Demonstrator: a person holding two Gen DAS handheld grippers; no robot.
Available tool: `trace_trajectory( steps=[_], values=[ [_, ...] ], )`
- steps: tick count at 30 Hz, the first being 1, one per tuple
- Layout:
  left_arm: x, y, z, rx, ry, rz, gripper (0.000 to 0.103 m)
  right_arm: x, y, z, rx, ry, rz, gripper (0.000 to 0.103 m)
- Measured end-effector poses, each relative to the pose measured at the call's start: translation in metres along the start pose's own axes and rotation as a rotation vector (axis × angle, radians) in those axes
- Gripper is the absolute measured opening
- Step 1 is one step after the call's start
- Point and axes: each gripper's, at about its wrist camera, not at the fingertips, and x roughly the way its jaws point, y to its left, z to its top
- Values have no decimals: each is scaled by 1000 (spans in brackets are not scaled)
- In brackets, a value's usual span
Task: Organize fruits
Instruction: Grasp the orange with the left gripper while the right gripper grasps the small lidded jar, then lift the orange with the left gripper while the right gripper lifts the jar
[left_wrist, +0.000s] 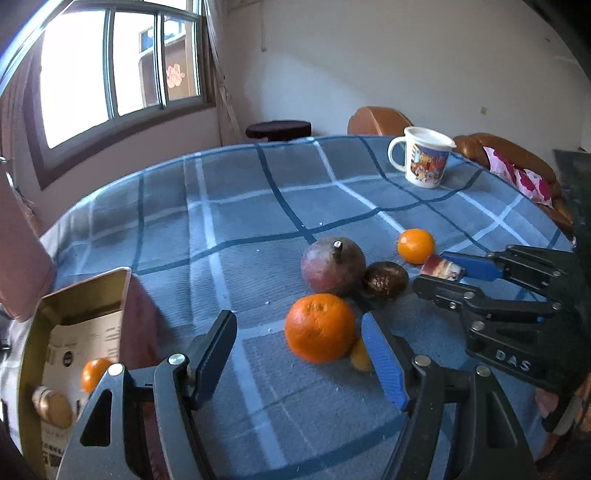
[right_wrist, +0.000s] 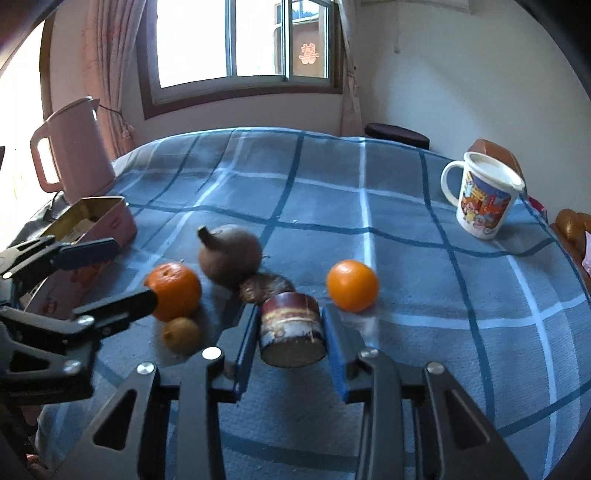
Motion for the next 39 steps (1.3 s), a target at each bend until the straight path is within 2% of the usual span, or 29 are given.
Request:
trace_trajectory(
  steps=[4,6,7,10,13,22,39],
  values=[
    [17,0,3,-19,47,-38,71,-1,-6,0,17,-7,1,38],
    [24,1,5,-32,68,-57,63,0,-7,0,24,-6,4,38],
    [26,1,5,-32,73,-63,55,0,-7,0,24,-5,6,38],
    [29,1,6,-37,86,-87,50,1,-6,0,20,0,15,38],
    [26,1,5,-38,78,-77,49,0,-8,0,28,-7,25,38],
    [8,13,3,-86,-10,-79,49,-9,-9,-1,44,-50,34,38],
    [-15,17,0,-106,-137,-7,49,-29,-7,-3,23,-157,63,38]
  ],
)
